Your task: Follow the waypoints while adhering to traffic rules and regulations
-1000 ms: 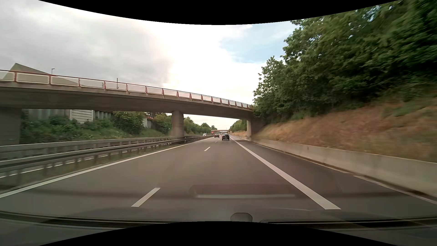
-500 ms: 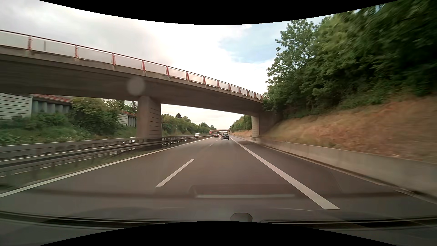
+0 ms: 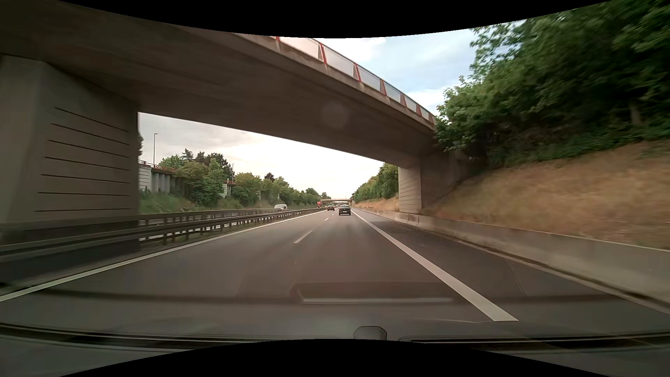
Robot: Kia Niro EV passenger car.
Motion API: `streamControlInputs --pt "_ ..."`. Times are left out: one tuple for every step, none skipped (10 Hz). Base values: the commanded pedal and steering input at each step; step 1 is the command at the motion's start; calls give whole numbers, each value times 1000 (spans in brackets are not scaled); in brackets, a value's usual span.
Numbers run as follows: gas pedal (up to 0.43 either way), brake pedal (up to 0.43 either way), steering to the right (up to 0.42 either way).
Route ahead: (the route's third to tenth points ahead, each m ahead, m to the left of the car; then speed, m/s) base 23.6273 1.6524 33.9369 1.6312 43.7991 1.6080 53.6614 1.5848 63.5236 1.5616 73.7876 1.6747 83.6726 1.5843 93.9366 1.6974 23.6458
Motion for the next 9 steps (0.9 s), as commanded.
streamControlInputs --pt "177 0 -2" --pt "177 0 -1" --pt "177 0 -2" --pt "177 0 -1" --pt "177 0 -2" --pt "169 0 -2" --pt "169 0 -2" --pt "169 0 -3" --pt "169 0 -3"
